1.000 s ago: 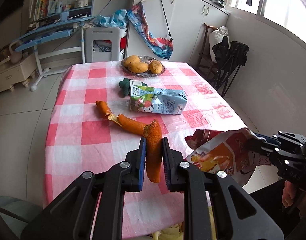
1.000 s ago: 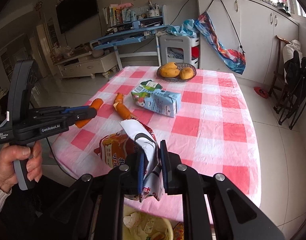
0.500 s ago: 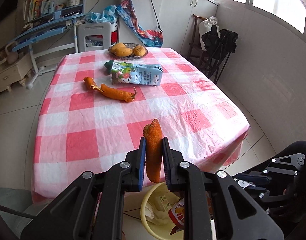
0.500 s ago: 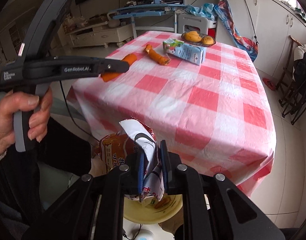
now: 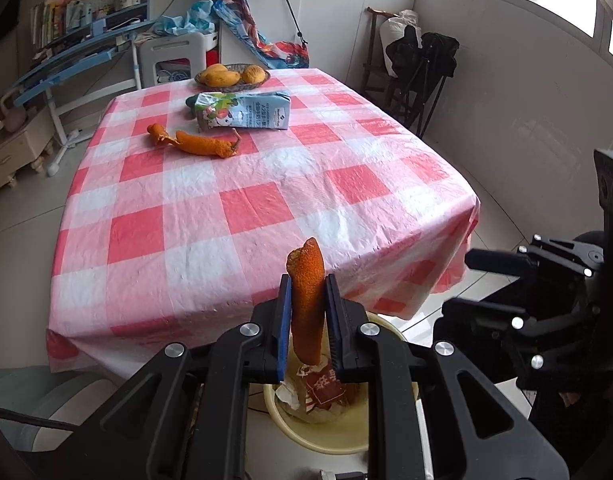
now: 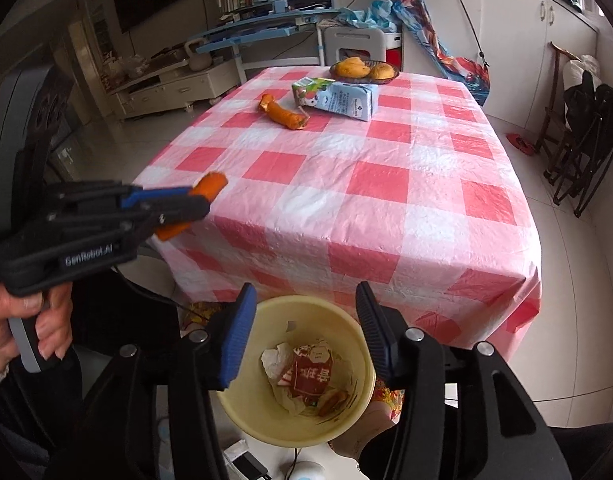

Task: Collect trash

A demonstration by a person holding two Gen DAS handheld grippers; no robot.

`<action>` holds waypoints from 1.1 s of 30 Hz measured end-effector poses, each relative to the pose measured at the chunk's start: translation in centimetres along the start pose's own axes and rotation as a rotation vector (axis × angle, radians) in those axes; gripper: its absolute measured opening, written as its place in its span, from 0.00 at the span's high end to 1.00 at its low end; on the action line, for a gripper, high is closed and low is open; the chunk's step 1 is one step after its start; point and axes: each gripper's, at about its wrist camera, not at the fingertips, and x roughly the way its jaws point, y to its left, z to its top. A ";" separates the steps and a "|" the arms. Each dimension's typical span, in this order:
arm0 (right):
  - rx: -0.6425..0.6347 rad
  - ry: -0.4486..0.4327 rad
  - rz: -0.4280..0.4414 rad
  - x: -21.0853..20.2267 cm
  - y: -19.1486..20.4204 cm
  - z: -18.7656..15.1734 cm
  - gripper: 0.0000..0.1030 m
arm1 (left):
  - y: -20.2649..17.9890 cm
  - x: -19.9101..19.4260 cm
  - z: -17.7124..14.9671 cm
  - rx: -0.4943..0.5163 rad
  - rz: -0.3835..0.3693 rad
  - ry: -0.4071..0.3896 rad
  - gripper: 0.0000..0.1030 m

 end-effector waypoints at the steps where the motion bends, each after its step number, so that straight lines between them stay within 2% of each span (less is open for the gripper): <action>1: 0.017 -0.011 0.000 -0.1 -0.3 0.0 0.47 | -0.4 0.2 -0.3 0.011 -0.004 0.016 0.85; 5: 0.140 -0.034 0.024 0.1 -2.1 -0.4 0.46 | -1.7 1.6 -2.1 0.054 -0.015 0.108 0.84; 8: 0.207 -0.067 0.042 -0.1 -2.9 0.0 0.43 | -1.9 3.1 -3.1 0.075 -0.002 0.191 0.71; 10: 0.225 -0.091 0.040 -0.2 -3.3 -0.2 0.40 | -1.6 3.3 -3.2 0.064 0.001 0.205 0.60; 13: 0.304 -0.087 0.059 0.5 -4.4 -0.7 0.40 | -1.0 2.7 -2.9 0.042 0.026 0.175 0.47; 15: 0.339 -0.087 0.074 1.0 -4.6 -0.5 0.40 | -0.8 2.0 -2.6 0.040 0.051 0.142 0.44; 19: 0.329 -0.074 0.068 1.5 -4.3 -0.4 0.40 | -0.6 0.9 -2.0 0.035 0.082 0.075 0.37; 24: 0.298 -0.072 0.056 1.5 -4.0 -0.4 0.39 | 0.0 0.0 -1.2 0.006 0.101 0.017 0.33; 33: 0.287 -0.067 0.055 1.6 -3.8 -0.4 0.38 | 0.7 -0.5 -0.8 -0.036 0.126 -0.020 0.26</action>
